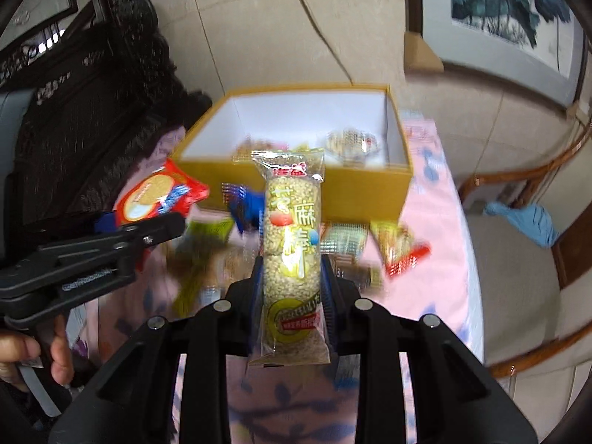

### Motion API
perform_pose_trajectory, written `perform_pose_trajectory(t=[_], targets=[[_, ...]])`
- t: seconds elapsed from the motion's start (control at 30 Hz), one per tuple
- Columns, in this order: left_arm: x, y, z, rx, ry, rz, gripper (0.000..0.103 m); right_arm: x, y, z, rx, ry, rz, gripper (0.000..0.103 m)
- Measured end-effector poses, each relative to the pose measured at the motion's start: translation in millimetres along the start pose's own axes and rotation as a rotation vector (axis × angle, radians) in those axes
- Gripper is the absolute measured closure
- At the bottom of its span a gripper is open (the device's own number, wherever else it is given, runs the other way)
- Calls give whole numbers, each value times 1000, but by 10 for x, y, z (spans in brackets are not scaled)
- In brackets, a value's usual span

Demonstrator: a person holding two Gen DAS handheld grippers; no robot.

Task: Organize snacks
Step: 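Carry both snacks over the yellow box and open both tools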

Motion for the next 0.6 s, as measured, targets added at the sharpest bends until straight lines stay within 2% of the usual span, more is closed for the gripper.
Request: perform_pose_trajectory(t=[0.2,0.3,0.6], targets=[[730,-83,216,21,30,-34,60,695,101,129,-14,60,-16,74],[940,-140,277,23,38,-39,60,905,126,190,-16,75,-24,74],[1192,-355,488,39,36,-66,60,1233,162,506,-12,71,-32,74]])
Point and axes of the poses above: each gripper's, at about its wrist camera, not at the fingertips, and z roughly the way its jaws point, y to its right, x to its top, the point moved 4 cm from there along z, roughly the way its jaws point, and after that the axes turned 3 degrees about y, right-handed, at the moved point
